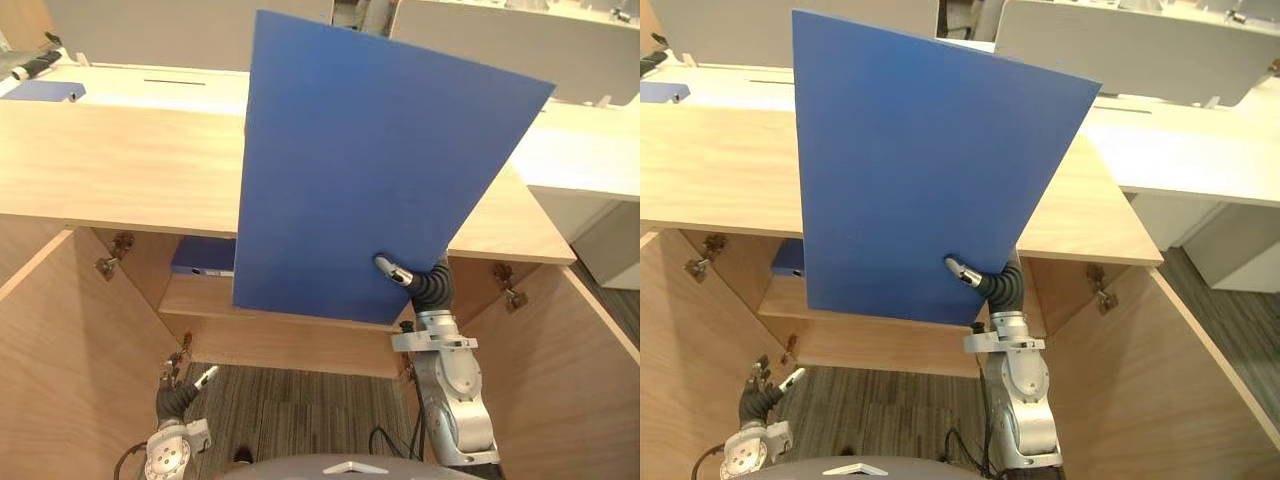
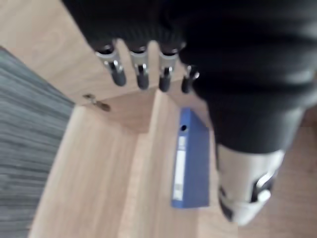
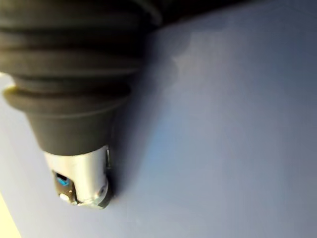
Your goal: Walk over to the cabinet, pick up the folder, carry it to the office cabinet, place the folder inside the office cabinet, then close the office cabinet door
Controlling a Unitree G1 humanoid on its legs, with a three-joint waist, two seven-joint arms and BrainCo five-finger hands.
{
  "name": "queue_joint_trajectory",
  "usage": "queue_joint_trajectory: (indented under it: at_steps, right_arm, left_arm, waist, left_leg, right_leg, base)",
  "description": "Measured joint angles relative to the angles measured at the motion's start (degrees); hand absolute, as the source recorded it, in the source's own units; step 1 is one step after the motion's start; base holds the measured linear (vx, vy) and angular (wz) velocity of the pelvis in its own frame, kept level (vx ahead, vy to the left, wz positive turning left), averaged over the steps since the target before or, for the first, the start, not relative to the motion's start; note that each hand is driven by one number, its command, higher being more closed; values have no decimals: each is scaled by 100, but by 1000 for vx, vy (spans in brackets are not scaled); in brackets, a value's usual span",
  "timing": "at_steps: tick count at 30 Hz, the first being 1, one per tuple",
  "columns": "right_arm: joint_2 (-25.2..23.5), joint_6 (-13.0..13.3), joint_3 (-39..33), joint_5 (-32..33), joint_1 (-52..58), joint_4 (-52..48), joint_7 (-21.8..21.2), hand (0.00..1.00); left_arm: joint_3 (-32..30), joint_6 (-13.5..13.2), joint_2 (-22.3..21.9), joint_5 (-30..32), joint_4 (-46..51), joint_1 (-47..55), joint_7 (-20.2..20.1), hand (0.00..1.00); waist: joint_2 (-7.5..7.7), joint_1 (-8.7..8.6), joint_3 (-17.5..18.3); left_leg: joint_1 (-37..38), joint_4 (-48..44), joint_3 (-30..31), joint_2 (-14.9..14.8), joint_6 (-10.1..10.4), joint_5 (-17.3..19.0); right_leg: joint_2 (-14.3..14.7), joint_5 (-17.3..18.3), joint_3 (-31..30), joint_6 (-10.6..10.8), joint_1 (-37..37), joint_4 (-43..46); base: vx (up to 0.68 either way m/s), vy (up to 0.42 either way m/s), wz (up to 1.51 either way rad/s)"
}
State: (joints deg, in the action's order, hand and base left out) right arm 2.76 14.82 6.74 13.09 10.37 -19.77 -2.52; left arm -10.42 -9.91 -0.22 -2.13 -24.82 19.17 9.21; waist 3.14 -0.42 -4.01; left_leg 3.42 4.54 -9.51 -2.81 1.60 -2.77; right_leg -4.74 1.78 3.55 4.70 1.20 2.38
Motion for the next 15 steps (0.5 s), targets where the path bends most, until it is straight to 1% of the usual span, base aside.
queue_joint_trajectory:
  at_steps: [2, 3, 4, 5, 6, 7, 9, 10, 11, 12, 13, 14, 15]
  right_arm:
    - [4, 0, 117, -7, 25, 10, 11, 100]
    - [4, 0, 171, -15, 5, 21, 20, 100]
    - [7, 1, 218, -74, -10, 27, 49, 100]
    - [10, 1, 331, -222, -58, 33, 84, 100]
    - [33, 1, 505, -377, -124, 32, 191, 100]
    - [34, 1, 578, -441, -163, 31, 228, 100]
    - [41, 1, 890, -725, -388, 18, 463, 100]
    - [41, 1, 961, -779, -454, 11, 500, 100]
    - [55, 1, 1145, -918, -565, -71, 619, 100]
    - [72, 1, 1224, -991, -588, -151, 679, 100]
    - [86, 2, 1391, -1162, -645, -329, 791, 100]
    - [104, 7, 1515, -1374, -705, -508, 919, 100]
    - [112, 7, 1567, -1484, -740, -624, 963, 100]
  left_arm:
    - [-15, 4, 20, 1, -293, -167, 7, 0]
    - [-26, 4, 45, 1, -472, -313, 18, 0]
    - [-27, 3, 57, 1, -564, -408, 43, 0]
    - [-41, 5, 60, 0, -698, -563, 53, 0]
    - [-73, 8, 42, -8, -811, -709, 78, 0]
    - [-83, 7, 26, -8, -851, -780, 92, 0]
    - [-122, 5, -43, -130, -974, -1083, 302, 0]
    - [-140, 6, -52, -167, -1016, -1161, 330, 0]
    - [-199, 7, -80, -236, -1019, -1265, 387, 0]
    - [-216, 8, -99, -269, -1018, -1303, 438, 0]
    - [-247, 9, -116, -350, -1015, -1357, 519, 0]
    - [-282, 12, -139, -408, -1013, -1412, 564, 0]
    - [-309, 12, -164, -442, -1002, -1439, 581, 0]
  waist:
    - [-27, -20, -136]
    - [-23, -13, -331]
    - [-39, -12, -432]
    - [-79, -12, -597]
    - [-158, -33, -773]
    - [-208, -46, -844]
    - [-349, -13, -1136]
    - [-366, -13, -1206]
    - [-365, 7, -1294]
    - [-384, 25, -1310]
    - [-396, 50, -1357]
    - [-405, 54, -1467]
    - [-417, 52, -1527]
  left_leg:
    - [-120, -17, -40, 11, -11, -6]
    - [-286, -277, -61, 7, -46, 102]
    - [-405, -462, -80, -5, -46, 182]
    - [-682, -877, -137, -51, -72, 356]
    - [-1010, -1357, -154, -117, -90, 555]
    - [-1195, -1592, -161, -178, -100, 642]
    - [-1917, -2548, -233, -364, -152, 1017]
    - [-2088, -2771, -244, -400, -148, 1108]
    - [-2478, -3252, -311, -497, -158, 1323]
    - [-2689, -3487, -311, -553, -150, 1428]
    - [-3057, -3976, -332, -669, -141, 1670]
    - [-3285, -4350, -332, -737, -105, 1858]
    - [-3432, -4596, -334, -796, -114, 1973]
  right_leg:
    - [-11, -18, -46, -1, -167, 61]
    - [-31, -19, -82, -1, -259, 130]
    - [-37, -18, -109, -2, -331, 182]
    - [-40, -14, -153, -4, -497, 322]
    - [-29, 20, -187, -9, -717, 526]
    - [-19, 62, -210, -12, -863, 669]
    - [15, 339, -333, -17, -1606, 1506]
    - [17, 437, -362, -16, -1807, 1747]
    - [44, 642, -475, -13, -2285, 2268]
    - [72, 732, -510, -18, -2509, 2513]
    - [125, 927, -591, -26, -2913, 2972]
    - [148, 1091, -632, -51, -3173, 3354]
    - [167, 1193, -651, -64, -3331, 3595]
  base:
    - [-17, 13, -13]
    - [-42, 14, -14]
    - [-45, 12, -20]
    - [-66, -5, -23]
    - [-72, -6, -21]
    - [-127, -2, -20]
    - [-152, 36, -24]
    - [-189, 58, -29]
    - [-175, 36, -24]
    - [-203, 28, -35]
    - [-171, 20, -30]
    - [-143, 21, -27]
    - [-101, 24, -19]
